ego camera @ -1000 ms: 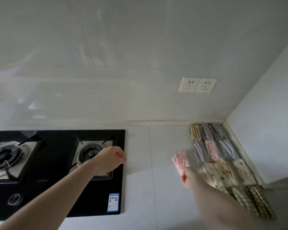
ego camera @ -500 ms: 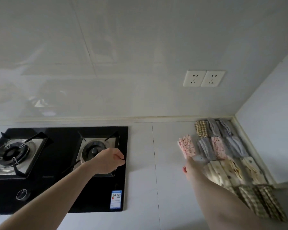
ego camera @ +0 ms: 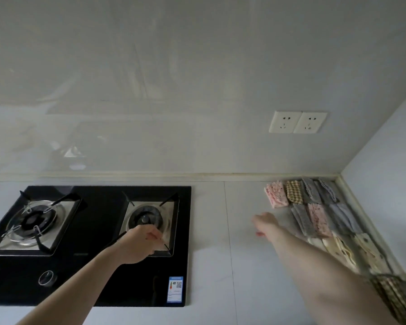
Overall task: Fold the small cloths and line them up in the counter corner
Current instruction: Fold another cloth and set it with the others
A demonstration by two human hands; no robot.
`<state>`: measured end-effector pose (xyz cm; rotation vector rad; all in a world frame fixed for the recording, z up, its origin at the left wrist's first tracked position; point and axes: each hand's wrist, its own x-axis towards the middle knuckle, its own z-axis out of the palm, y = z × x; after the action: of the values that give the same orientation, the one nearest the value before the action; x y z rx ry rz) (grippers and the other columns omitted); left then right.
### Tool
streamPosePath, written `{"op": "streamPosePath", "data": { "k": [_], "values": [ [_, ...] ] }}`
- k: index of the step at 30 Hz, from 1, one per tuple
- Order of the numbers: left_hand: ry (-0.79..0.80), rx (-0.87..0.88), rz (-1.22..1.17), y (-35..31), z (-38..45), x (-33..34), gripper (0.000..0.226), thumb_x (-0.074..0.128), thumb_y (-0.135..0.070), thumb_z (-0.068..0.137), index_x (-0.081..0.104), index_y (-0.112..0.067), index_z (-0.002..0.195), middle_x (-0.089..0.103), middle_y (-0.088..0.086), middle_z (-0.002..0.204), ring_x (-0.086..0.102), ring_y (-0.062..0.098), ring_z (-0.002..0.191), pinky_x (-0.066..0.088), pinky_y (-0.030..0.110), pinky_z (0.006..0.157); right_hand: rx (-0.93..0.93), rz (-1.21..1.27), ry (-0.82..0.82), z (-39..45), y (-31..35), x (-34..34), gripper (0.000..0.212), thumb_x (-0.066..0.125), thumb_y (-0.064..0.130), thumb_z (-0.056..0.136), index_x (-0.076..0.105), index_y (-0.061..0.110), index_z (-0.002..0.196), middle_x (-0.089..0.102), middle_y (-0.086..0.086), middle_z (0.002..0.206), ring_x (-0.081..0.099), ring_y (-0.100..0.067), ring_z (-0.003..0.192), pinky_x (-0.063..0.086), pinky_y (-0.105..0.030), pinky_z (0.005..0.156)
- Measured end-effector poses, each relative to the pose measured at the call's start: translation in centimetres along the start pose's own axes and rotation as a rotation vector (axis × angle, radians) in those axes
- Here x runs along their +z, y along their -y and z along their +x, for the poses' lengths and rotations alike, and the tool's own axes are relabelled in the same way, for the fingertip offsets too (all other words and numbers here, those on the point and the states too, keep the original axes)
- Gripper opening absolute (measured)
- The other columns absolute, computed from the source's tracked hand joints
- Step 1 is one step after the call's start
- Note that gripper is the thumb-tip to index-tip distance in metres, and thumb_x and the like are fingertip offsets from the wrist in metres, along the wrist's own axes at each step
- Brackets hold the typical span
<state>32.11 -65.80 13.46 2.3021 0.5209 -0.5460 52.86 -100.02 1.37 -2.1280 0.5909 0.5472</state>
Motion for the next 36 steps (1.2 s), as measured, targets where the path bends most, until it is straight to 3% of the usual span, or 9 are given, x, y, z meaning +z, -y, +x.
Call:
{"op": "streamPosePath", "data": {
  "k": [2,4,10,17,21,25,28,30,36],
  "values": [
    [-0.011,-0.015,-0.014,1.4,-1.3,-0.8,0.012,0.067,-0.027,0.094,0.073,-0.023,0.104,0.075,-0.002,0.096,0.072,0.013,0.084,0.057,0.022,0.072,-0.079,-0.244,0.001,-2.9,-0.5,1.7,0.052,0.057,0.022,0.093,0.052,0.002,0.141,0.057,-0.020,0.137,0.060,-0.035,0.123,0.052,-0.035,0.101],
    [-0.028,-0.035,-0.022,3.0,-3.0,-1.9,0.009,0.066,-0.027,0.094,0.074,-0.024,0.099,0.076,-0.002,0.095,0.073,0.015,0.086,0.056,0.023,0.071,-0.185,-0.316,0.049,-6.5,-0.8,4.3,0.058,0.062,0.019,0.092,0.046,0.010,0.147,0.040,-0.015,0.152,0.054,-0.032,0.132,0.045,-0.032,0.108],
    [-0.104,-0.097,-0.134,12.1,-9.3,-5.9,0.007,0.072,-0.034,0.091,0.071,-0.034,0.098,0.076,-0.005,0.093,0.073,0.015,0.085,0.061,0.038,0.084,-0.573,-0.370,0.223,-18.4,2.9,13.6,0.052,0.067,0.018,0.092,0.049,0.023,0.141,0.039,0.000,0.150,0.064,-0.020,0.112,0.046,-0.022,0.089],
    [-0.233,-0.148,-0.204,25.3,-18.7,-9.5,0.015,0.072,-0.033,0.090,0.071,-0.030,0.105,0.072,-0.012,0.101,0.069,0.007,0.092,0.059,0.025,0.079,-0.867,-0.305,0.401,-35.0,7.0,25.0,0.048,0.068,0.019,0.093,0.052,0.031,0.136,0.040,0.014,0.140,0.061,-0.005,0.105,0.046,-0.010,0.076],
    [-0.334,-0.203,-0.204,32.9,-24.6,-11.7,0.015,0.069,-0.033,0.094,0.068,-0.032,0.109,0.067,-0.017,0.109,0.063,0.001,0.090,0.047,0.012,0.068,-0.957,-0.301,0.525,-43.3,7.9,31.6,0.048,0.069,0.021,0.093,0.052,0.033,0.135,0.039,0.015,0.139,0.059,-0.004,0.106,0.050,-0.014,0.079],
    [-0.423,-0.279,-0.270,39.6,-29.2,-13.9,0.010,0.071,-0.030,0.091,0.066,-0.037,0.095,0.069,-0.017,0.106,0.066,0.001,0.087,0.051,0.015,0.070,-1.028,-0.361,0.640,-50.1,8.6,37.5,0.046,0.067,0.025,0.093,0.050,0.035,0.135,0.039,0.017,0.138,0.057,-0.003,0.108,0.050,-0.016,0.083],
    [-0.472,-0.303,-0.285,43.2,-31.0,-15.8,0.015,0.069,-0.032,0.092,0.069,-0.032,0.106,0.067,-0.018,0.110,0.065,0.001,0.089,0.048,0.014,0.069,-1.085,-0.421,0.710,-53.1,9.7,41.1,0.048,0.065,0.029,0.092,0.048,0.039,0.136,0.037,0.021,0.138,0.054,-0.002,0.113,0.054,-0.026,0.092],
    [-0.508,-0.317,-0.291,45.3,-31.7,-17.1,0.018,0.068,-0.032,0.092,0.069,-0.031,0.110,0.066,-0.019,0.111,0.063,0.002,0.095,0.048,0.017,0.078,-1.115,-0.466,0.733,-54.2,10.9,43.5,0.048,0.064,0.027,0.093,0.047,0.038,0.137,0.037,0.020,0.138,0.053,-0.001,0.115,0.050,-0.019,0.086],
    [-0.584,-0.435,-0.325,51.7,-34.0,-20.7,0.016,0.071,-0.030,0.088,0.070,-0.036,0.102,0.067,-0.018,0.109,0.065,0.003,0.092,0.050,0.020,0.076,-1.121,-0.465,0.794,-56.2,15.0,51.3,0.050,0.066,0.022,0.094,0.048,0.032,0.139,0.039,0.014,0.144,0.053,-0.006,0.117,0.047,-0.017,0.084]
  ]
}}
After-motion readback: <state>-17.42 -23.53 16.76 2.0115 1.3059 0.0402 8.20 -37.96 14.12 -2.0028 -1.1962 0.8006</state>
